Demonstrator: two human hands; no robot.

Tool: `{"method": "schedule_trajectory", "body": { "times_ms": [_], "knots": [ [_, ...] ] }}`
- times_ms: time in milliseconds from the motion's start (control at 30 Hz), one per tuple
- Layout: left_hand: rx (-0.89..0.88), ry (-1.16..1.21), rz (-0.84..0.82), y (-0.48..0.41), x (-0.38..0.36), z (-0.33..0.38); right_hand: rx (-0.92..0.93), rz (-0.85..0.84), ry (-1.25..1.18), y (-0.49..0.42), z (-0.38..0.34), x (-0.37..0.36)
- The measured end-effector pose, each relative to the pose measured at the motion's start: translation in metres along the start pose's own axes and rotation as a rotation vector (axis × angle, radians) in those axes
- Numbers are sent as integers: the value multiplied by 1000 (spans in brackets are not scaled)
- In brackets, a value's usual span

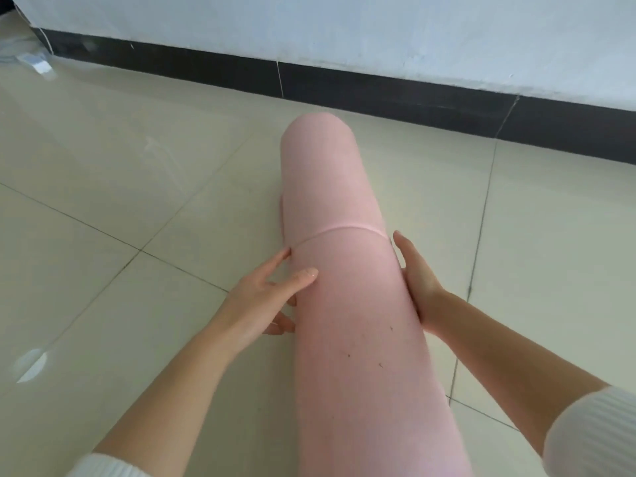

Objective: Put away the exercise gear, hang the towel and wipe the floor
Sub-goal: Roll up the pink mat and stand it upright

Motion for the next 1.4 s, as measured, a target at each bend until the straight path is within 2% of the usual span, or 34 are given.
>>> {"method": "schedule_trajectory", "body": {
  "times_ms": [200, 300, 367, 467, 700, 800, 933, 1000, 1167, 1267, 1400],
  "knots": [
    [51, -18, -187, 20, -82, -3, -56, 53, 153, 52, 3, 81],
    [67, 55, -272, 33, -112, -5, -72, 57, 191, 87, 12, 114],
    [67, 79, -308, 43, -134, -3, -45, 54, 177, 113, 15, 134],
    [31, 112, -385, 60, -176, 14, 85, 147, 75, 142, -2, 177],
    [-311, 117, -450, 113, -252, 136, 416, 246, 16, 225, -109, 275],
    [-394, 109, -470, 152, -272, 194, 555, 241, 23, 271, -153, 303],
    [-292, 232, -543, 212, -279, 250, 546, 306, -58, 341, -200, 318],
    [-166, 260, -605, 242, -281, 267, 475, 331, -92, 379, -214, 325],
    [119, 150, -506, 311, -279, 288, 276, 317, -178, 466, -225, 332],
    [133, 108, -436, 349, -270, 301, 238, 284, -100, 499, -236, 326],
    [119, 81, -152, 388, -235, 329, 192, 193, -72, 532, -273, 306]
  ]
}}
Point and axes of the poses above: each hand's wrist, its own y-axis away from the middle knuckle, its own x-axis out of the back of the hand, z = x × y, the point moved 7 cm from there along -y, towards the middle knuckle, and after that the axes turned 10 degrees about x, right-handed, at the moved point
